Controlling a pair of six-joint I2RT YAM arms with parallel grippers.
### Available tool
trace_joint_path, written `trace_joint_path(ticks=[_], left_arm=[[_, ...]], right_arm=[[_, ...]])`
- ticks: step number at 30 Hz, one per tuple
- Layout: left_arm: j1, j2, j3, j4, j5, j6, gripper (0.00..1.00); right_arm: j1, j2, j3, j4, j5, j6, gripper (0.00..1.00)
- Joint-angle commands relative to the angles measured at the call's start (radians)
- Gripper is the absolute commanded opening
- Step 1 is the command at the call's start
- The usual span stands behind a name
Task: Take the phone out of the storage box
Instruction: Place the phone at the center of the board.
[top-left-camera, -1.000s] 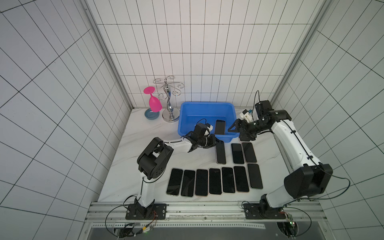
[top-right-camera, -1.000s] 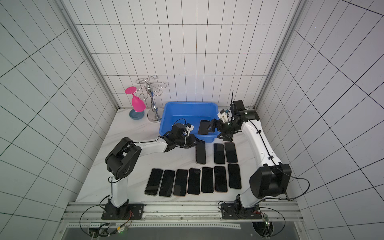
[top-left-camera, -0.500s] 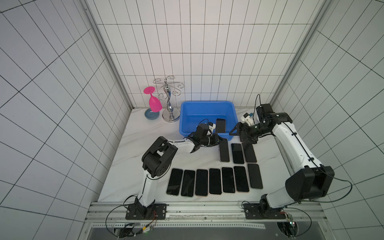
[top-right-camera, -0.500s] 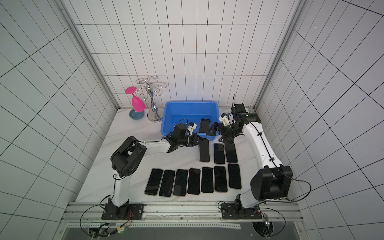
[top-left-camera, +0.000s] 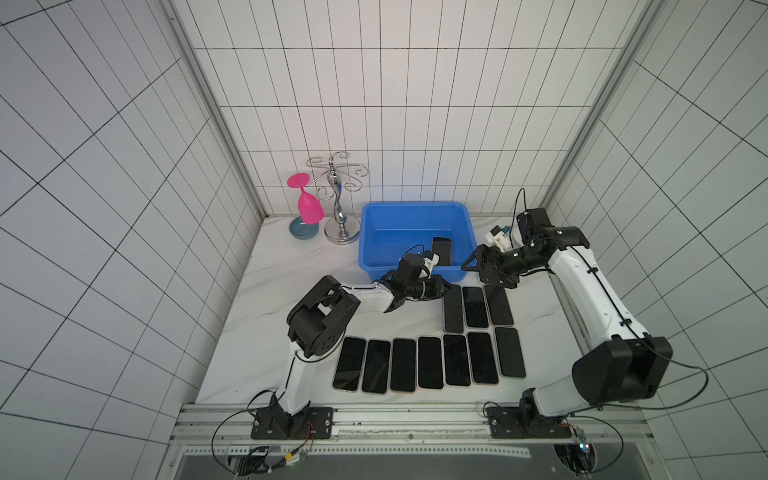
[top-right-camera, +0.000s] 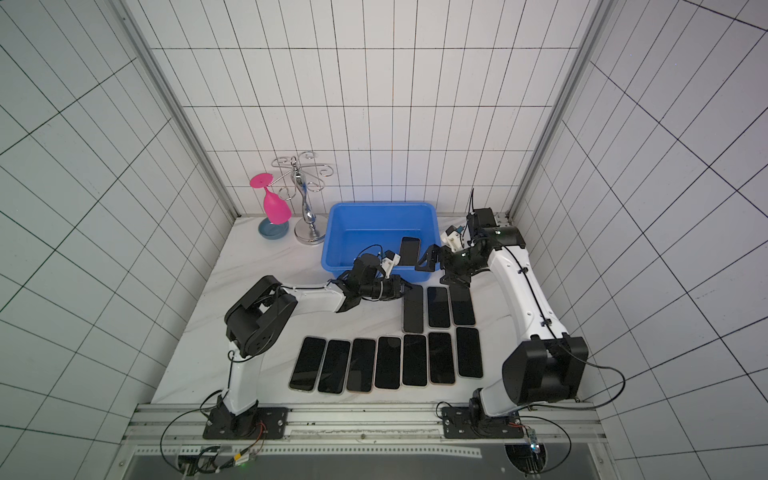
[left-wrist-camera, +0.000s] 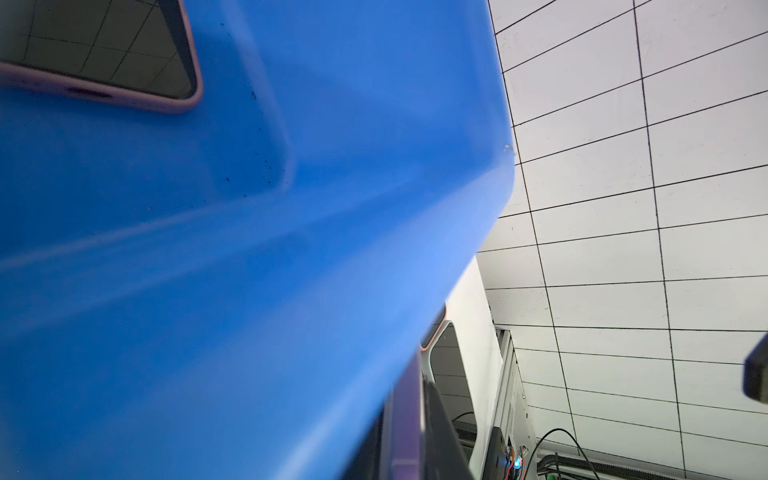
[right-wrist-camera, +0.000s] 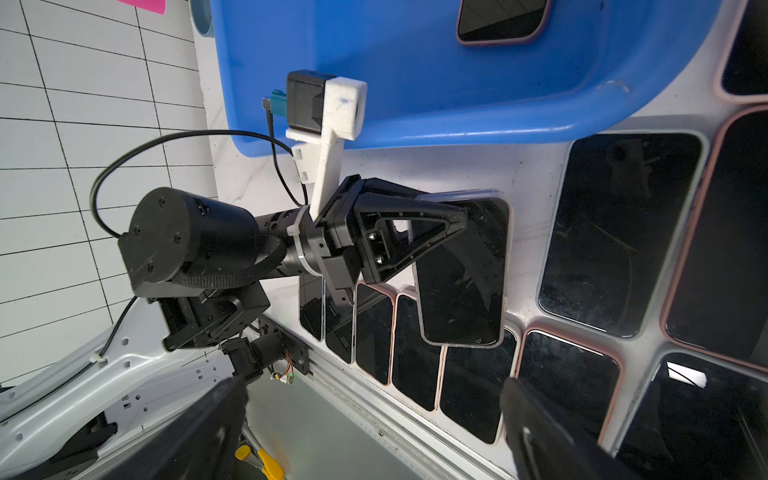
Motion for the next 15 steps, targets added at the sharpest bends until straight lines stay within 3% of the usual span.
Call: trace_joint_path(ticks=[1, 15], left_arm=[[0.001, 0.047, -0.026, -0.182, -0.032, -0.042, 0.08], [-0.001, 0.064, 0.001, -0.299, -0.123, -0.037, 0.09]], right_arm=[[-0.011, -0.024, -0.029, -0.013, -0.012, -0.016, 0.99], [-0.023, -0.036, -0.054, -0.010, -0.023, -0.037, 0.99]])
